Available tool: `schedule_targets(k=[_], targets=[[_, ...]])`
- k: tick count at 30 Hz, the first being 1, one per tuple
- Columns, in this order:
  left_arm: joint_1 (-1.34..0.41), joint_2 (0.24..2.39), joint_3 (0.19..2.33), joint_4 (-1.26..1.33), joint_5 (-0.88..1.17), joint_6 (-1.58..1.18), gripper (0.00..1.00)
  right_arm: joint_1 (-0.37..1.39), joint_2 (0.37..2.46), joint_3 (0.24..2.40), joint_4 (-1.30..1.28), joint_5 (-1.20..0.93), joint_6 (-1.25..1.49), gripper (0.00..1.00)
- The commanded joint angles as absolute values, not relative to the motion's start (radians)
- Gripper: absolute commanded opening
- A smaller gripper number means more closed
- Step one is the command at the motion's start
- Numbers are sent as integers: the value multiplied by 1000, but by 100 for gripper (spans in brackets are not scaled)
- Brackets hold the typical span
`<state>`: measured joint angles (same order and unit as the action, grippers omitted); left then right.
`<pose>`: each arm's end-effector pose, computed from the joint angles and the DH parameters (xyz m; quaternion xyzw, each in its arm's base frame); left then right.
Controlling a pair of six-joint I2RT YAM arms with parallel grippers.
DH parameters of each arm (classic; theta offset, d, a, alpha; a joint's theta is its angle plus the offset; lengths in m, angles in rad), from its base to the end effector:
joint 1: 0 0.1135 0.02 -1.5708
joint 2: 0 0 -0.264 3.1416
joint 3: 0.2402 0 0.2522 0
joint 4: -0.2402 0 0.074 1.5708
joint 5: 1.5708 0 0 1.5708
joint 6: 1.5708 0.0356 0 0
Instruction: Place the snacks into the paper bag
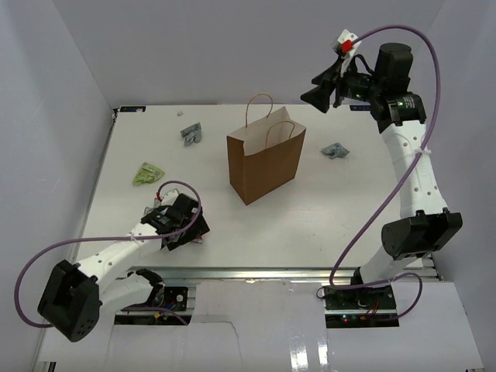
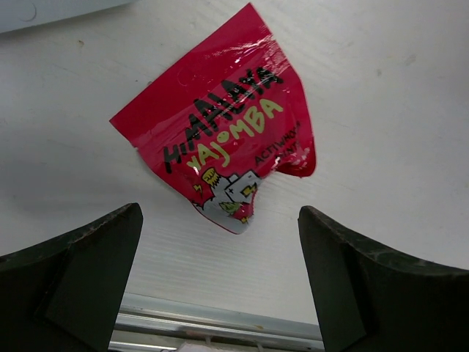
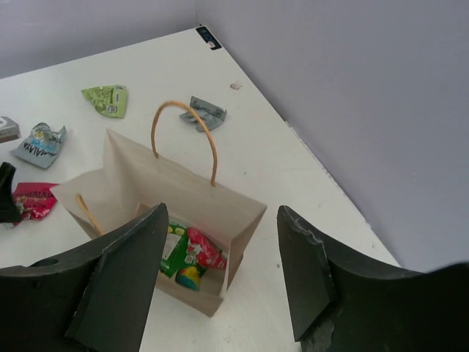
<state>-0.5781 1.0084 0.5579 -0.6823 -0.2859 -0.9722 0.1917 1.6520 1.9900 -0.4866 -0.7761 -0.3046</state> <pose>0.1493 -0.0854 0.1862 -0.2195 0.9414 -0.0512 0.2509 0.3397 0.0913 0.4997 -0.4116 0.6192 0.2521 0.6194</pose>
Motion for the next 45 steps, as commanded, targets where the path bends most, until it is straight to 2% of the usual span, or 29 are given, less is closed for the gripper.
schedule_targets(k=[1,7,14,30,38,42,45], targets=[[-575,1090,580,-666,-282,-928,98,103,1583,1901,-449,-966,-259,67],[-575,1221,623,-606,-301,-819,95,12,1381,1487,-452,-1016,-414,67],[-575,1296,707,-600,-255,-706,83,12,1212,1177,-453,-989,-488,67],[-575,1311,799,-680,-275,-566,84,-18,1187,1131,-448,-994,-466,67],[-575,1445,833,-617,-236,-430,83,-21,1154,1091,-446,-988,-468,68],[-574,1511,847,-598,-207,-414,77,-29,1150,1088,-446,-985,-471,68],[-574,1552,854,-598,-195,-422,66,-32,1150,1089,-446,-986,-471,68]])
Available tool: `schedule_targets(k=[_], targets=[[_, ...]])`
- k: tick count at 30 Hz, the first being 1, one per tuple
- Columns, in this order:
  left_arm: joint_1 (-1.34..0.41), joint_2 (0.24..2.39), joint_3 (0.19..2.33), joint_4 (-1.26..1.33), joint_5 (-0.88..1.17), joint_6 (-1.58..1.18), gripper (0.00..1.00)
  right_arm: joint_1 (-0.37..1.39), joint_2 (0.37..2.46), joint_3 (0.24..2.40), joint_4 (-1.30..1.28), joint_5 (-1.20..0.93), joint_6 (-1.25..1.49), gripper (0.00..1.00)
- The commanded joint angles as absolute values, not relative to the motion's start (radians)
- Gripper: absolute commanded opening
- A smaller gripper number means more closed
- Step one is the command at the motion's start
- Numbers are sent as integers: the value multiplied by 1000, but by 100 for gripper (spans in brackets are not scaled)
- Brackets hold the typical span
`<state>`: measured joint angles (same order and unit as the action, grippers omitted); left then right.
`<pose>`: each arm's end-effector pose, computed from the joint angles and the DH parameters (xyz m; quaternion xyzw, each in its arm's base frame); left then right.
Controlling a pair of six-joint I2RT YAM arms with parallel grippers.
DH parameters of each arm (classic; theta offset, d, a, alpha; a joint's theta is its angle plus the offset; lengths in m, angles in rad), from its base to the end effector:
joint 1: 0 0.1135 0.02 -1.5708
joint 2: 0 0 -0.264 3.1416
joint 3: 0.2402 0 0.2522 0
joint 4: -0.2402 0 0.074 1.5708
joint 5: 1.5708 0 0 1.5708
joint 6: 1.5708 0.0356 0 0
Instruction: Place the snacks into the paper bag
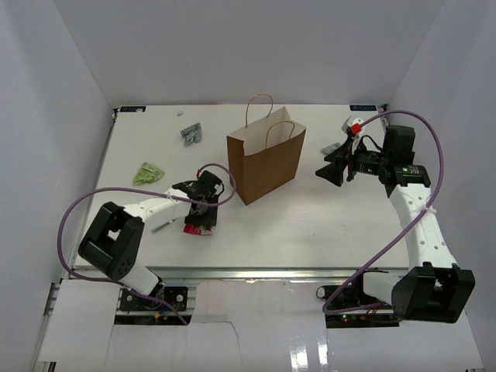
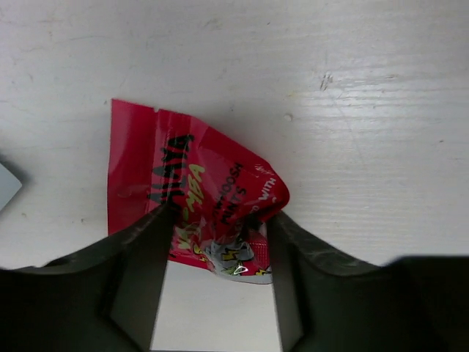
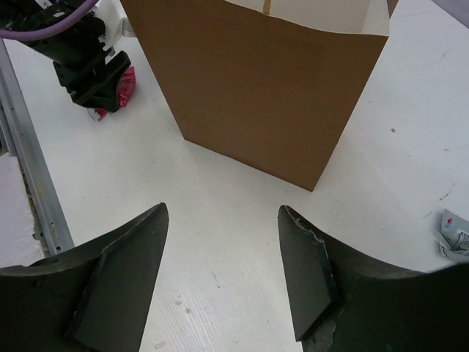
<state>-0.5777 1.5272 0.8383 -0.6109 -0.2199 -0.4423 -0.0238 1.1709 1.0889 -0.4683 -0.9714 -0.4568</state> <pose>0.2261 -0.1381 0.1631 0.0518 0.9836 0.0293 0.1703 0.2471 0.0235 0.3472 -0.3884 0.7047 0.2929 0.5165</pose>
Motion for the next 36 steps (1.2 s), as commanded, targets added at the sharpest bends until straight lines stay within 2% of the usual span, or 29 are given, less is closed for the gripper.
schedule_targets(k=[1,5,10,11,14,15,18,24,29,36], targets=[[-574,1557,856,-600,-193,-426,59,-32,1150,1089,-446,-986,-471,68],[-574,1552,847,-600,-193,-459,42,-35,1152,1089,-446,-985,-471,68],[-574,1480,848,-601,-196,-476,31,-37,1154,1098,-446,-989,-468,68],[-574,1464,851,-603,-193,-480,27,-37,1155,1100,-448,-989,-468,68],[-574,1376,874,-600,-166,-486,24,-37,1155,1106,-451,-983,-469,68],[-574,1355,900,-597,-134,-482,19,-37,1155,1106,-451,-982,-471,68],[-574,1273,962,-568,-74,-454,16,-37,1160,1111,-451,-988,-474,68],[-575,1246,1267,-470,23,-376,15,-37,1170,1124,-456,-962,-488,68],[-575,1362,1598,-456,89,-315,15,-37,1161,1117,-454,-953,-485,68],[-575,1563,1807,-426,205,-255,17,-40,1134,1098,-456,-942,-486,68]])
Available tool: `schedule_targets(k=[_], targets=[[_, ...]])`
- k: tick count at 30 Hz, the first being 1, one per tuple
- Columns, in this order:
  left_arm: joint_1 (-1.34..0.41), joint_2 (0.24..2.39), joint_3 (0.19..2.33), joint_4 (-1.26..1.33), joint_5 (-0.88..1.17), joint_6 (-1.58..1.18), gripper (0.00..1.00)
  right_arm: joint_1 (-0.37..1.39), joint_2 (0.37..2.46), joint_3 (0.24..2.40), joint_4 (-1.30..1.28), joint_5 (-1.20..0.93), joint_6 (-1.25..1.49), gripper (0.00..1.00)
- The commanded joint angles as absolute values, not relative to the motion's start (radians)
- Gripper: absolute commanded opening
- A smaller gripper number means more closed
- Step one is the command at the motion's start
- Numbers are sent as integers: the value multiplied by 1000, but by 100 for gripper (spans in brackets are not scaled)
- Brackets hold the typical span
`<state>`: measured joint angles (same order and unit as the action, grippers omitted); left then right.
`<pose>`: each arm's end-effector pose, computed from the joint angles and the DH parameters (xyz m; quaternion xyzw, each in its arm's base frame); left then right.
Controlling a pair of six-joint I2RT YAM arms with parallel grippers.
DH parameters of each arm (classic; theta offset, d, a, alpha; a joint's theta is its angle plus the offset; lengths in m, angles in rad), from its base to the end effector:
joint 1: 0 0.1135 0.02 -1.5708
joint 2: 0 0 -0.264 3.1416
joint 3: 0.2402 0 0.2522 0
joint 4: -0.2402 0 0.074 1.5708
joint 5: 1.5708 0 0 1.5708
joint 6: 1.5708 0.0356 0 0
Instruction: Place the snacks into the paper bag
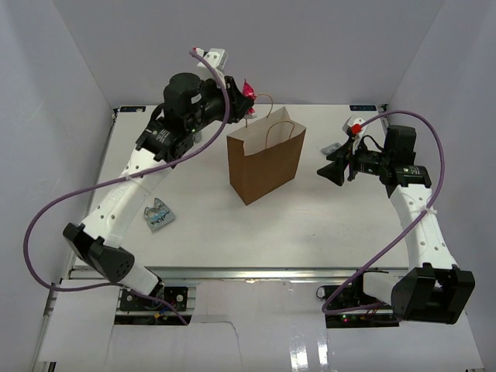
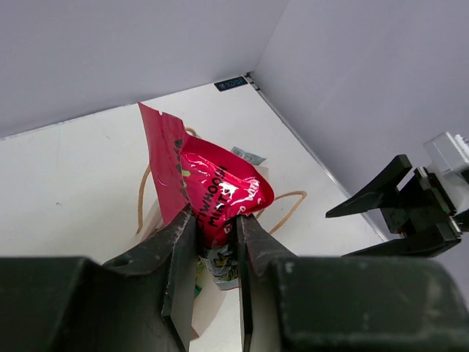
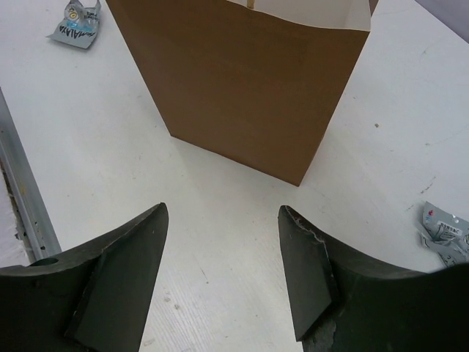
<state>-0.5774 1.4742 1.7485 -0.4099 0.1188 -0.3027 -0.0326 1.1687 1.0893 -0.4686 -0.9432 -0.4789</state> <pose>0.2679 -0.1795 0.4856 0.1416 0.7396 -0.3201 0.5748 0.2474 0.0208 0.3474 -0.3887 0.7084 0.2730 0.5220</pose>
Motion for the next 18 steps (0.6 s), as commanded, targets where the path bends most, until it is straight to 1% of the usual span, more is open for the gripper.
schedule_targets(k=[1,6,9,12,13,17,18], targets=[[-574,1601,1822,-428,215,-252,17,-41,1132,1097,-454,-942,-486,68],[-574,1661,1858,-425,262,-262,18,-48,1126,1089,-456,-937,-488,68],[-574,1658,1826,-420,262,-267,22,-51,1129,1086,-454,-934,-489,68],[-574,1646,1775,-414,244,-268,34,-52,1135,1085,-454,-933,-491,68],[-575,1644,1767,-414,241,-271,44,-52,1137,1085,-453,-930,-489,68],[-575,1637,1759,-416,256,-307,68,-54,1150,1094,-454,-910,-489,68],[-575,1632,1761,-416,261,-314,71,-54,1154,1095,-454,-901,-488,68]])
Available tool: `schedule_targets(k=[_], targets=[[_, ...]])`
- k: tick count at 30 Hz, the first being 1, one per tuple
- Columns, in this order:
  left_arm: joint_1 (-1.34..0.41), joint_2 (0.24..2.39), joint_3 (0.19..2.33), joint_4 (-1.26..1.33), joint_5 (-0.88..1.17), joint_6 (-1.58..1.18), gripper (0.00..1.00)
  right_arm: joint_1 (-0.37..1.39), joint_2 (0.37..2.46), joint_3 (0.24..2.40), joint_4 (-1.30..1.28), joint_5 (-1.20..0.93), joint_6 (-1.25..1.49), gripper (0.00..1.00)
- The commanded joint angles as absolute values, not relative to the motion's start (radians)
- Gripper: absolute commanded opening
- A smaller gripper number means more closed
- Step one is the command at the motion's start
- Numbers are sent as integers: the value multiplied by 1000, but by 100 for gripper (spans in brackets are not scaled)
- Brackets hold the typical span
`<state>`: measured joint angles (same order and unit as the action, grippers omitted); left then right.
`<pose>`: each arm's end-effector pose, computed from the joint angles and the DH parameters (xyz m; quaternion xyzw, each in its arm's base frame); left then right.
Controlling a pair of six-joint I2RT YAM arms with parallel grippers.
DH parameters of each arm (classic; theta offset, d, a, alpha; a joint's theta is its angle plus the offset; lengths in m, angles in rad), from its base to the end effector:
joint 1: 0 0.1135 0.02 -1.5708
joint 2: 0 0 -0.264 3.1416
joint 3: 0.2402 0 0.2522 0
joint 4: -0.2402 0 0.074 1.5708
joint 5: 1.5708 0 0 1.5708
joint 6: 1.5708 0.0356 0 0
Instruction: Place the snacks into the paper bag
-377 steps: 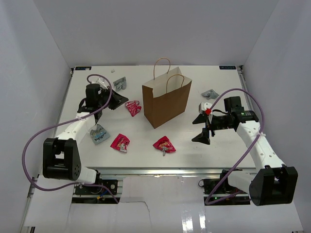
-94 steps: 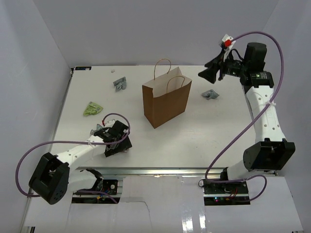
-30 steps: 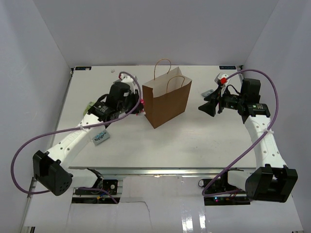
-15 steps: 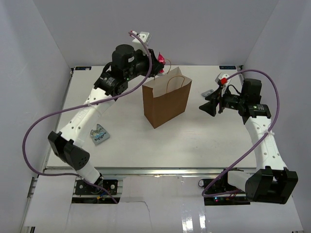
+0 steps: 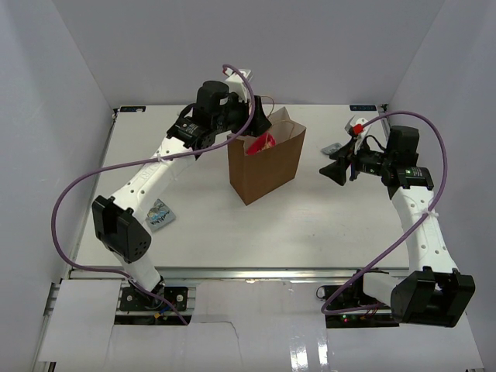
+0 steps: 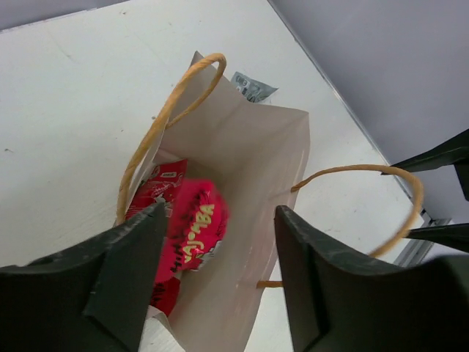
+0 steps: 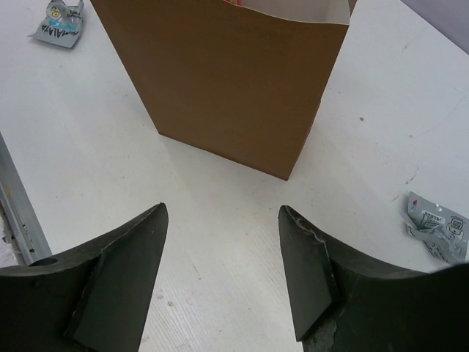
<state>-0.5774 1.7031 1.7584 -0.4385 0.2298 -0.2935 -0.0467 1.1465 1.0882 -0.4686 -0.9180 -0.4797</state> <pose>0.3281 -0.2234 0.4080 0.1800 0.8060 -0.3206 0.4639 0.2431 0.0170 0.3516 -0.3827 0.7115 0.2545 0.5315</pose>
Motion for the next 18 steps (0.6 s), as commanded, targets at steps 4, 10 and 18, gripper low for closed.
schedule_targets(k=[4,10,18], targets=[[-575,1608,1764,-416,278,-328,80,-55,1189,1100,-396,-772,-384,69],[-574,1472,1700,-408,220,-337,81,-48,1368,1175,-272,-425,29,72],[-572,1084,1314,-371,-55,-363,98,-37,1669,1395,-285,-380,-129,79]])
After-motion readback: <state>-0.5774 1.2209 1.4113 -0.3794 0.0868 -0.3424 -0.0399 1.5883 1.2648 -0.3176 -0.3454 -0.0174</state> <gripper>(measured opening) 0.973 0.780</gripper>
